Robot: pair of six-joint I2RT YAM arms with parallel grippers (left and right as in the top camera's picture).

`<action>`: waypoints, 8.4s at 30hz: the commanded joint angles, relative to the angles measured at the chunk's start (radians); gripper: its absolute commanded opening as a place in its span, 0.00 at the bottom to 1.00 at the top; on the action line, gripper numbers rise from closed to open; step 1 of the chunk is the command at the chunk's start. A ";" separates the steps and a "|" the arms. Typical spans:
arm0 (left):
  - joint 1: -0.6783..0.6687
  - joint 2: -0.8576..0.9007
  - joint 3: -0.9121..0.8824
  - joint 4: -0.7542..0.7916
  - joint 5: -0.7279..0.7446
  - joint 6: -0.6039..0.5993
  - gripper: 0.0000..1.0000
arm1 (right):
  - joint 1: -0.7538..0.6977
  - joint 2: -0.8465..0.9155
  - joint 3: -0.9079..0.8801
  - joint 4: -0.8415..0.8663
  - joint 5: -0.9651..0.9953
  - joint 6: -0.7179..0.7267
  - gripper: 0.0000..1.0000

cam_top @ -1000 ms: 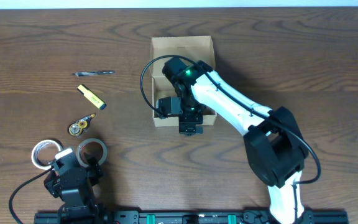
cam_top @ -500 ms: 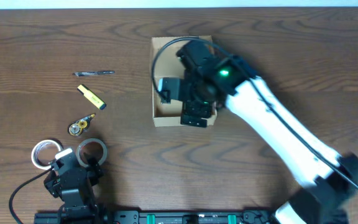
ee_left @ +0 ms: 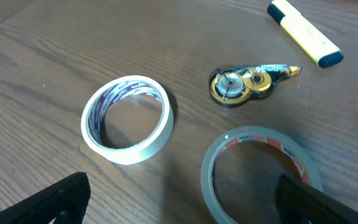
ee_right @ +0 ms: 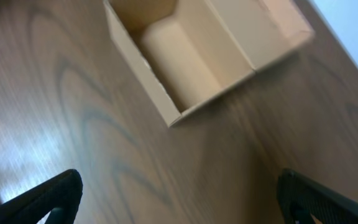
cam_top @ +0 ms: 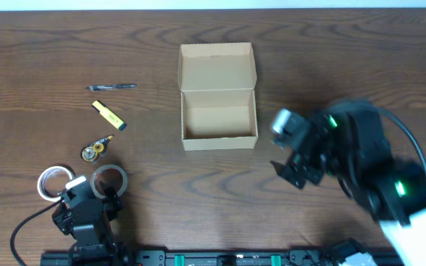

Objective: Pack container
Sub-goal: 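Release the box and retract the right gripper to rest, then reach the left gripper to the white masking tape roll and grasp it, then carry the masking tape roll with the left gripper into the box, then release the roll in the box and move left gripper to clear tape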

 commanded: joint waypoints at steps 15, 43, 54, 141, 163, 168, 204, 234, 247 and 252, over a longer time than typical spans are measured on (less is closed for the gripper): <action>0.001 -0.006 -0.009 -0.006 0.000 0.010 0.96 | -0.053 -0.850 -0.624 0.107 0.232 0.303 0.99; 0.001 -0.006 -0.009 -0.006 0.000 0.010 0.96 | -0.053 -0.849 -0.748 0.110 0.309 0.303 0.99; 0.001 0.000 0.038 0.066 0.081 -0.059 0.95 | -0.053 -0.849 -0.748 0.109 0.309 0.303 0.99; 0.433 1.684 0.624 0.179 0.130 -1.155 0.06 | -0.053 -0.849 -0.748 0.110 0.309 0.303 0.99; 0.069 1.381 1.069 0.053 0.217 -0.747 0.06 | -0.053 -0.849 -0.748 0.110 0.309 0.303 0.99; -0.174 1.544 1.303 0.050 0.223 -0.653 0.06 | -0.053 -0.849 -0.748 0.109 0.309 0.303 0.99; -0.615 1.820 1.173 -0.028 0.409 -0.788 0.06 | -0.053 -0.849 -0.748 0.109 0.309 0.303 0.99; -0.341 1.472 1.175 -0.164 0.029 -0.968 0.79 | -0.053 -0.849 -0.748 0.109 0.309 0.303 0.99; -0.226 1.117 0.727 -0.406 0.076 -1.418 0.78 | -0.053 -0.849 -0.748 0.109 0.309 0.303 0.99; -0.229 0.999 0.552 -0.358 0.086 -1.502 0.78 | -0.053 -0.849 -0.748 0.109 0.309 0.303 0.99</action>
